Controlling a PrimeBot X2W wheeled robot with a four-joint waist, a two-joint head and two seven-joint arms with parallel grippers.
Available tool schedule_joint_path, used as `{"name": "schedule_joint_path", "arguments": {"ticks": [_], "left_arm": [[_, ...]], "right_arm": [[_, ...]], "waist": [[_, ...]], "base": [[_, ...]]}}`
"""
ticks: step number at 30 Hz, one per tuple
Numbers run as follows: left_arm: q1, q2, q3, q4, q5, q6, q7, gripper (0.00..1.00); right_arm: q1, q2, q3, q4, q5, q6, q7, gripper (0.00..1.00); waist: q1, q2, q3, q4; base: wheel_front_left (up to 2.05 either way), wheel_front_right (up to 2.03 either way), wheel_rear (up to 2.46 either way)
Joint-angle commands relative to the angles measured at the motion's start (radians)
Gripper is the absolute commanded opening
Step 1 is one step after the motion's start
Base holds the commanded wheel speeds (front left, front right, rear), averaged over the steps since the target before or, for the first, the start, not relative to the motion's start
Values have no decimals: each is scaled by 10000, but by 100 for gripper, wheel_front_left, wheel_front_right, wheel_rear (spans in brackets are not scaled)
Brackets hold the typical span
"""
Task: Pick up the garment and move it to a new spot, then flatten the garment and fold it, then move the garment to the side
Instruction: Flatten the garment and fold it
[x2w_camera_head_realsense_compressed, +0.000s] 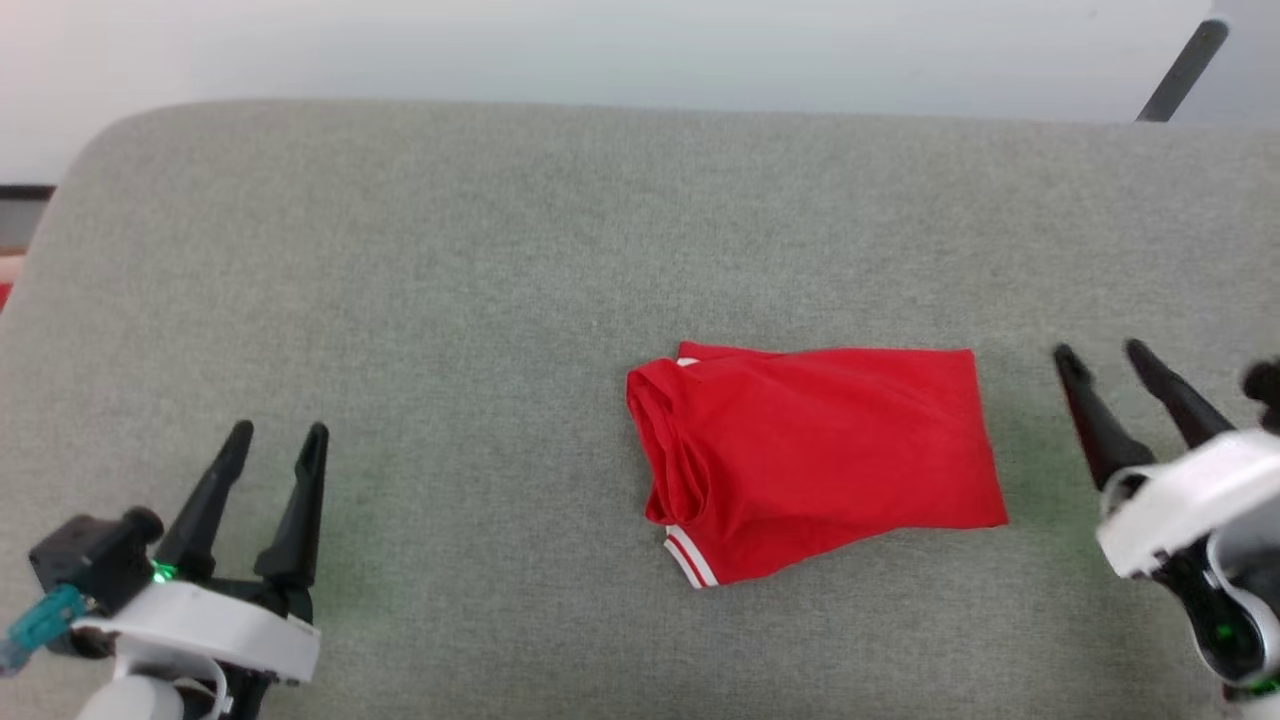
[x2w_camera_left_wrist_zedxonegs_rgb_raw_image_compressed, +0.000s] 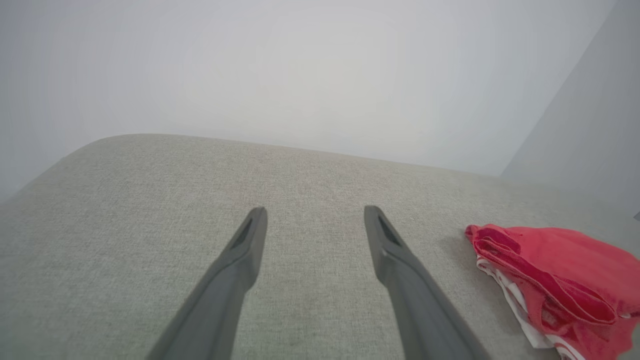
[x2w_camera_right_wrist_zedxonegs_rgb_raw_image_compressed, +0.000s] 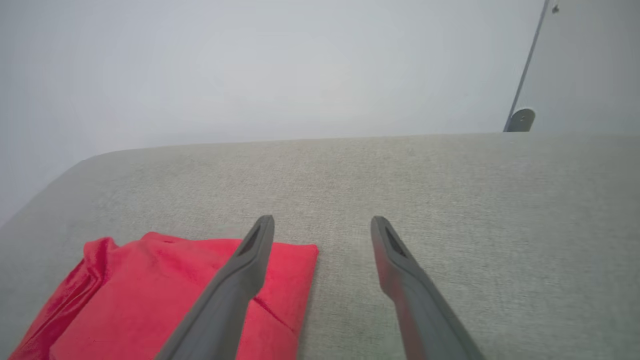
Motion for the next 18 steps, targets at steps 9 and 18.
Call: {"name": "schedule_joint_path", "arguments": {"ticks": [9,18], "left_arm": [[834,-334,306,23,647,18,-36,100],[1935,-634,767,-574,1060,18,-37,100]], "right_arm": [[1325,117,-1010,397,-496,-4,-2155,100],[2454,172,-1160,138,-500,-4,-2611,100]], "waist": [[0,-1,-727,-6],[0,-1,-1423,84]], "base": [[0,0,0],[0,0,0]]}}
